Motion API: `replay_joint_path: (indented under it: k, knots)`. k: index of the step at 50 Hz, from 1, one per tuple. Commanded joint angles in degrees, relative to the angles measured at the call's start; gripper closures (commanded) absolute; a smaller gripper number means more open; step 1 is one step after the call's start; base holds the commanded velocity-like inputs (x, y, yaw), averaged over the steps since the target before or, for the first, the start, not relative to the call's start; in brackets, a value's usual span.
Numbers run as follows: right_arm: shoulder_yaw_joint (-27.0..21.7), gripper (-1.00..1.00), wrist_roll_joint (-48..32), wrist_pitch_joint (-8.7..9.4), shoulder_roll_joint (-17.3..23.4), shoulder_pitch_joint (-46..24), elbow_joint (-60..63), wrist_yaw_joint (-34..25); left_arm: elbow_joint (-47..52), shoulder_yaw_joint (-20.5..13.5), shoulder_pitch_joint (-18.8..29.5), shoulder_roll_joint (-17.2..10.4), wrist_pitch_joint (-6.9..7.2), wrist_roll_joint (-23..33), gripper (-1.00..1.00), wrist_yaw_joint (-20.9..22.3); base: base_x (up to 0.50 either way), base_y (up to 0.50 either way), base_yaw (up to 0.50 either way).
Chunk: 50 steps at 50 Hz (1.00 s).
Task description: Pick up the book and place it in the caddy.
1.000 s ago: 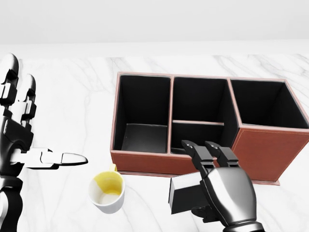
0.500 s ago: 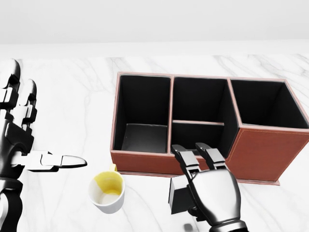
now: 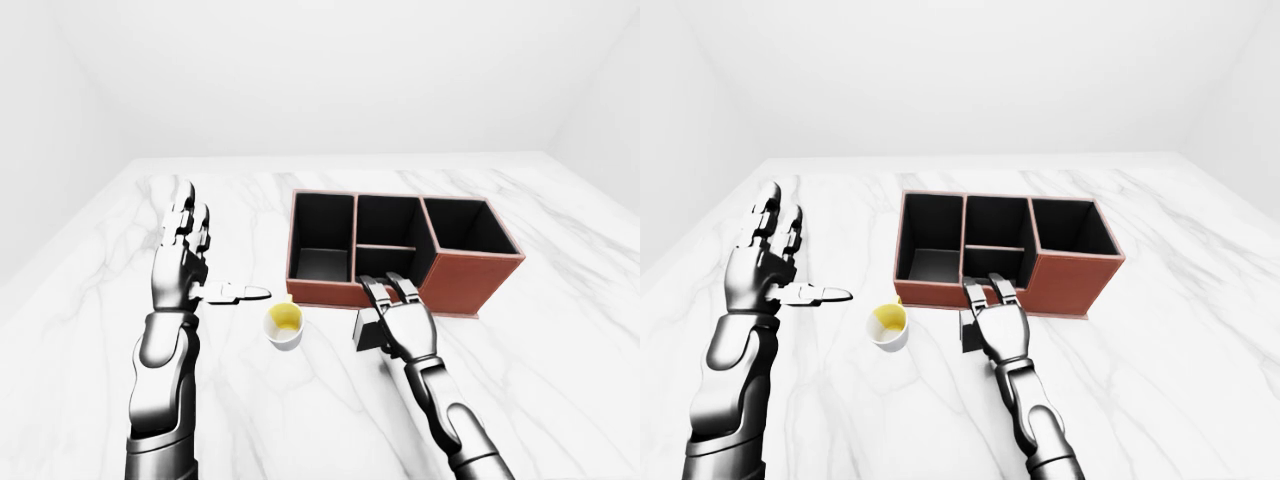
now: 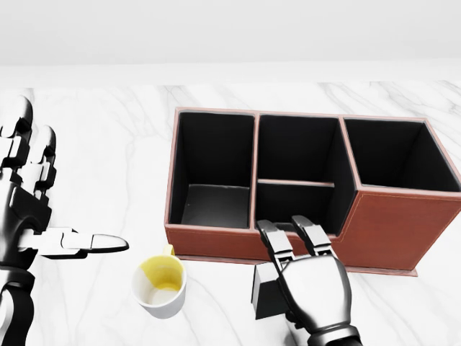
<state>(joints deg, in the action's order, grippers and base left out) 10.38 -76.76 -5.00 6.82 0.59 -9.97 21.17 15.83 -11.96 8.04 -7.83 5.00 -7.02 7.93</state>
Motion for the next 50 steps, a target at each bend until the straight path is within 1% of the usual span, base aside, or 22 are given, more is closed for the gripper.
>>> replay_joint_path:
  k: [1,10,12,20,26,39,44,46,47,48,49,50]
  knots:
    - [-0.36,-0.6,-0.72,0.0,0.37,-2.74,-7.13,3.77,-0.07,-0.25,-0.13,0.0,0.0,-0.34,-1.0,0.0,0.0,0.0,0.0]
    - [-0.34,-0.59,-1.06,0.0,0.57,-3.63,-9.81,5.18,-0.16,-0.27,-0.14,-0.1,0.0,-0.46,-1.0,-0.04,0.0,0.0,0.0]
    - [-0.11,-0.6,-1.71,0.0,0.55,-4.21,-11.59,6.62,-0.14,-0.32,-0.12,-0.1,0.0,-0.52,-1.0,-0.05,0.0,0.0,0.0]
    - [0.42,-0.6,-2.53,0.0,0.49,-5.04,-14.73,8.77,0.01,-0.31,-0.43,-0.05,0.0,-0.4,-1.0,0.04,0.0,0.0,0.0]
    - [0.92,-0.59,-3.5,0.0,0.35,-6.68,-19.68,8.83,-0.42,-0.4,-0.63,-0.03,0.0,-0.48,-1.0,0.28,0.0,0.0,0.0]
    - [1.51,-0.6,-5.17,0.0,0.63,-7.97,-23.8,8.83,-0.99,-0.59,-0.99,-0.03,0.0,-0.56,-1.0,0.37,0.0,0.0,0.0]
    - [2.06,-0.6,-6.35,0.0,0.57,-9.37,-29.69,8.83,-1.63,-0.52,-0.93,-0.02,0.0,-0.49,-1.0,0.38,0.0,0.0,0.0]
    - [2.17,-0.57,-6.51,0.0,0.62,-9.55,-30.75,8.83,-1.55,-0.5,-0.94,-0.02,0.0,-0.49,-1.0,0.36,0.0,0.0,0.0]
    - [2.2,-0.48,-6.54,0.0,0.67,-9.55,-31.04,8.83,-1.5,-0.49,-0.95,-0.01,0.0,-0.5,-1.0,0.36,0.0,0.0,0.0]
    - [2.24,-0.22,-6.6,0.0,0.74,-9.5,-31.36,8.83,-1.51,-0.48,-0.94,-0.02,0.0,-0.47,-1.0,0.34,0.0,0.0,0.0]
    - [2.3,-0.12,-6.7,0.0,0.81,-9.45,-31.59,8.83,-1.57,-0.49,-0.91,-0.01,0.0,-0.47,-1.0,0.32,0.0,0.0,0.0]
    - [2.18,0.6,-6.44,0.0,0.93,-9.13,-30.65,8.83,-1.66,-0.48,-0.88,-0.01,0.0,-0.45,-1.0,0.3,0.0,0.0,0.0]
